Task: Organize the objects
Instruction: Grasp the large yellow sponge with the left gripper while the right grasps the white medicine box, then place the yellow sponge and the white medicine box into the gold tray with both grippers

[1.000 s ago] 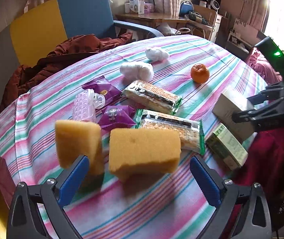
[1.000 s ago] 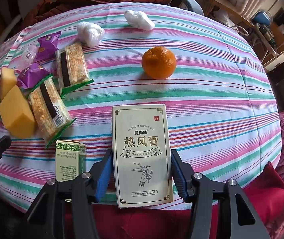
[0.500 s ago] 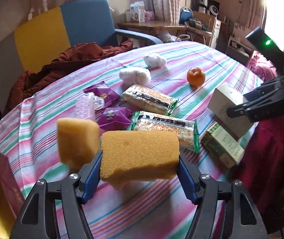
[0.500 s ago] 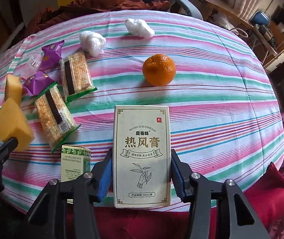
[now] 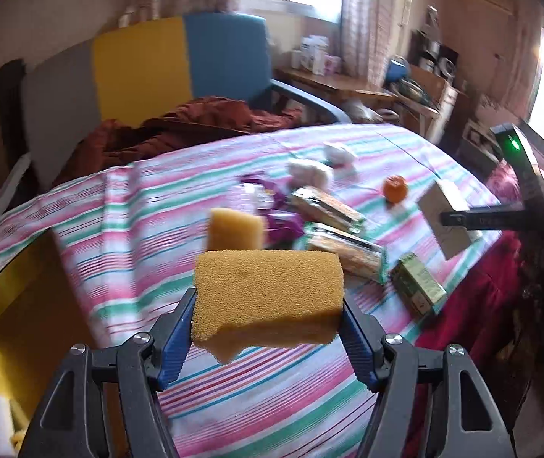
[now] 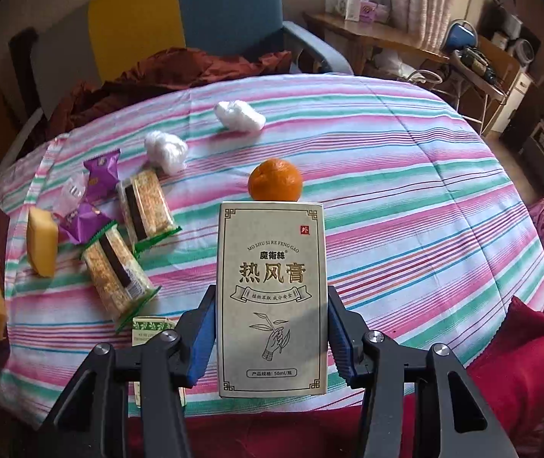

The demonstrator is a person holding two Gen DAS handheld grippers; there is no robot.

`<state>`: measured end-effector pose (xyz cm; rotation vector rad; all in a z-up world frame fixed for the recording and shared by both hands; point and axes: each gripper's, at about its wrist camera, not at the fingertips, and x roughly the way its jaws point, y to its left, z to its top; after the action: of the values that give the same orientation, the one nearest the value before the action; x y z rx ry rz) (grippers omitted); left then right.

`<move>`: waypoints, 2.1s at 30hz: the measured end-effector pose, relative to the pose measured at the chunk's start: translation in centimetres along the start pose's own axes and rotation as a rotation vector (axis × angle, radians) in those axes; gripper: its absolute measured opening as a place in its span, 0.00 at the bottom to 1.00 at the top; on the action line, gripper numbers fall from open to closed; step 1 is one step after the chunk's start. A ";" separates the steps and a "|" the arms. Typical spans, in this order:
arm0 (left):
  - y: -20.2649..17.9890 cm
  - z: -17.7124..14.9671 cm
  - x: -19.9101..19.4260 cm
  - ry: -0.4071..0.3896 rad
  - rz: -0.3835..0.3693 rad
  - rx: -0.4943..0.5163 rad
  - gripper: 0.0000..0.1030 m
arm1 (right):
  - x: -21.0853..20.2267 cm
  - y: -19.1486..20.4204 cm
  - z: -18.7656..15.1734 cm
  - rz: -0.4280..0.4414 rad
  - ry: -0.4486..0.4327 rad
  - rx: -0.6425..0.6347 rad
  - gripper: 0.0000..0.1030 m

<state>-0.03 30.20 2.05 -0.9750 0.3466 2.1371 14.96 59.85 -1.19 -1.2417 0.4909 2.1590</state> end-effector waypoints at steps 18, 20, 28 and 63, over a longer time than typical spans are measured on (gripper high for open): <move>16.4 -6.1 -7.5 -0.046 0.261 -0.296 0.68 | -8.2 16.3 1.9 0.235 -0.172 -0.235 0.51; 18.1 -6.9 -8.5 -0.056 0.284 -0.336 0.68 | -8.4 20.3 1.5 0.309 -0.165 -0.299 0.51; 23.4 -9.9 -11.3 -0.076 0.350 -0.462 0.69 | -6.3 35.8 -0.9 0.495 -0.069 -0.523 0.51; 24.4 -12.7 -8.0 0.058 0.377 -0.449 0.78 | -1.9 48.0 -2.0 0.328 -0.163 -0.640 0.91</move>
<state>-7.61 2.88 -2.05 -1.3074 0.0768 2.6005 -14.45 21.83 0.51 -1.3515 -0.0952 2.7998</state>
